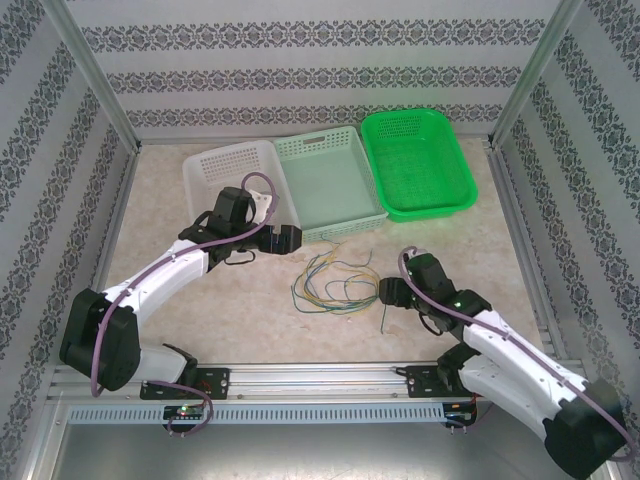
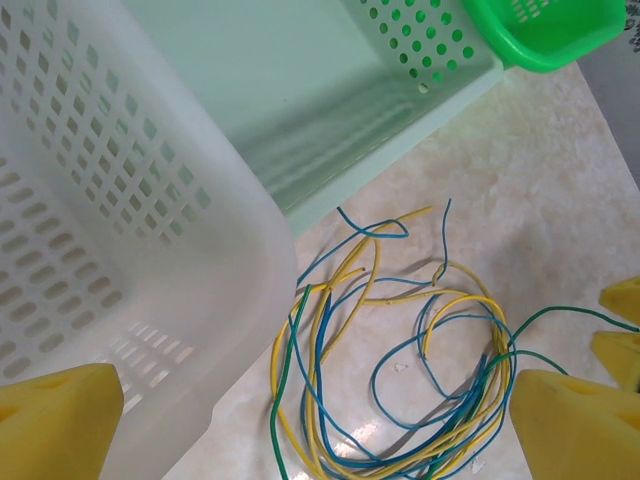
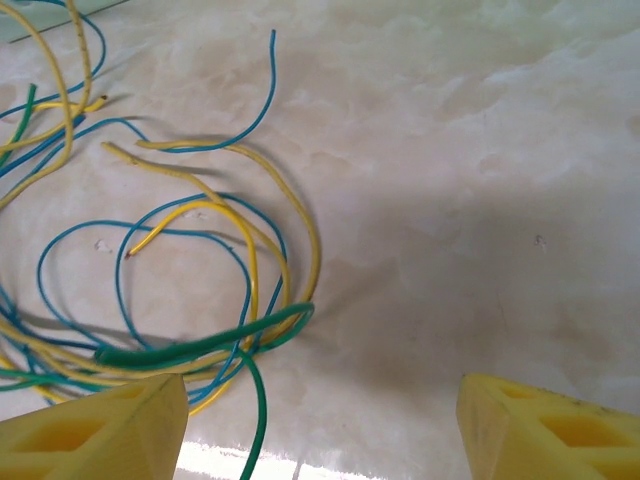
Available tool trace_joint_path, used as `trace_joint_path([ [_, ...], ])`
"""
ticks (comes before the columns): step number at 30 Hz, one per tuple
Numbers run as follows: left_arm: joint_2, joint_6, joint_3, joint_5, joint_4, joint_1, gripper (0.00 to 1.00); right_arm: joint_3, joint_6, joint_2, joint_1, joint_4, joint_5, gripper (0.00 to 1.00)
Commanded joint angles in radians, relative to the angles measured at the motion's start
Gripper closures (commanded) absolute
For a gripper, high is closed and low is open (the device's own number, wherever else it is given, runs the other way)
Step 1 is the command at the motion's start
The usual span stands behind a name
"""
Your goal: Untangle the cables
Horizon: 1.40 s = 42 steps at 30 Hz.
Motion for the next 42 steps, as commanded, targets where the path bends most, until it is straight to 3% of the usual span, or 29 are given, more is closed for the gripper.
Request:
trace_joint_path([
  [1,0.007,-0.023,0.005,0.018,0.053,-0.012,0.00,0.002,0.011,0.093,0.013,0.138,0.068,0.27],
  [6,0.005,-0.032,-0.003,0.017,0.071,-0.012,0.00,0.058,0.005,0.274,0.014,0.218,0.069,0.29],
  [9,0.006,-0.030,-0.005,0.017,0.073,-0.014,0.00,0.082,0.015,0.324,0.014,0.254,0.062,0.36],
  [15,0.014,-0.027,-0.011,0.010,0.080,-0.016,0.00,0.067,-0.015,0.294,0.022,0.298,0.097,0.86],
  [18,0.026,-0.030,-0.012,0.012,0.092,-0.018,0.00,0.081,-0.057,0.241,0.035,0.251,0.129,0.98],
  [29,0.033,0.012,0.027,-0.050,0.069,-0.069,0.00,0.261,-0.196,0.008,0.085,0.064,0.196,1.00],
  [34,0.023,0.115,0.071,-0.096,0.049,-0.164,0.00,0.351,-0.228,0.043,0.097,0.034,0.163,1.00],
  [42,0.063,0.193,0.123,-0.050,0.122,-0.265,0.00,0.438,-0.252,0.132,0.111,0.035,0.179,1.00],
])
